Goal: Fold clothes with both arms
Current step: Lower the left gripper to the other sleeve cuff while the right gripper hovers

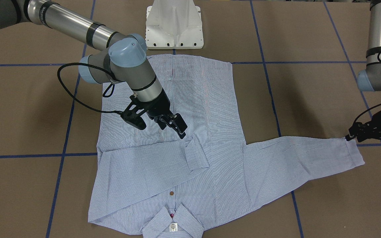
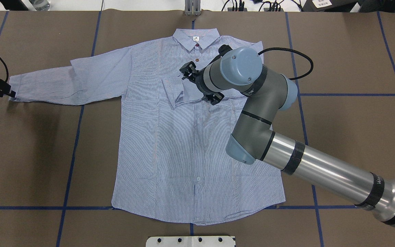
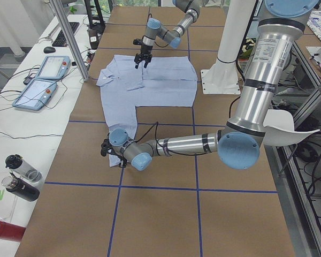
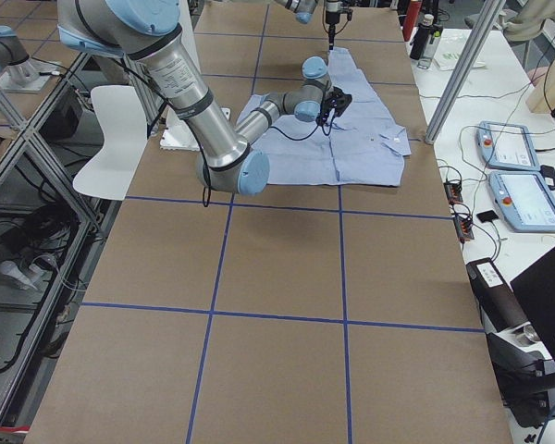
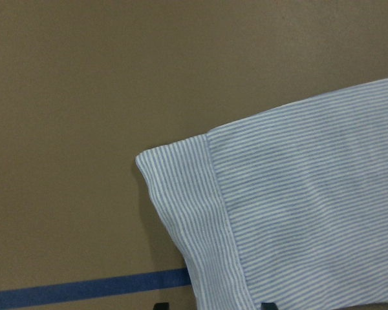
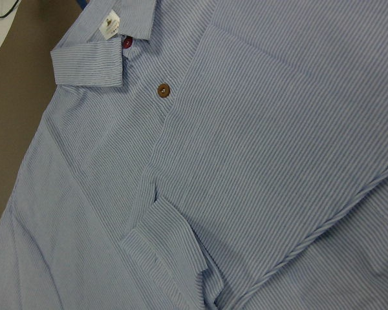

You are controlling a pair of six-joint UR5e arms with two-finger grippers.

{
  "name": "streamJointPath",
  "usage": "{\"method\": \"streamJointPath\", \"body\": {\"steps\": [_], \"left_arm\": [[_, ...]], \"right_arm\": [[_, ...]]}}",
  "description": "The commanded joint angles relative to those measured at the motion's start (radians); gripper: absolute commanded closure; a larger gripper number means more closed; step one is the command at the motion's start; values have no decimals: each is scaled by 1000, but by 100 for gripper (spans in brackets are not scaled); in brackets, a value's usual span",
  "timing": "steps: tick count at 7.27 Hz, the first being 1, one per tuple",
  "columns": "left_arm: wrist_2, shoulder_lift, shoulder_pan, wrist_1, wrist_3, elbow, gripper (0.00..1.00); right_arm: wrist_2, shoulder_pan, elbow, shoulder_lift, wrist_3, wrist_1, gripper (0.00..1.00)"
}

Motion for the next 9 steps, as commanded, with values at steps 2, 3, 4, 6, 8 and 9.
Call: {"method": "streamJointPath", "body": {"steps": [2, 3, 4, 6, 8, 9], "left_arm": [[0, 0, 4, -1, -2, -1, 66], [-2, 0, 6, -1, -4, 2, 100], [-2, 0, 6, -1, -4, -1, 100], [-59, 5, 4, 16, -8, -71, 100], [-163, 17, -5, 21, -160, -211, 100], [-155, 6, -2, 19, -323, -302, 100]], "right_arm": [[0, 0, 1, 0, 0, -1, 1], [0, 0, 2, 0, 0, -1, 1], [0, 0, 2, 0, 0, -1, 1], [-3, 0, 1, 0, 2, -1, 1], [3, 21, 28, -8, 0, -4, 1], [47, 52, 82, -64, 0, -4, 1]]}}
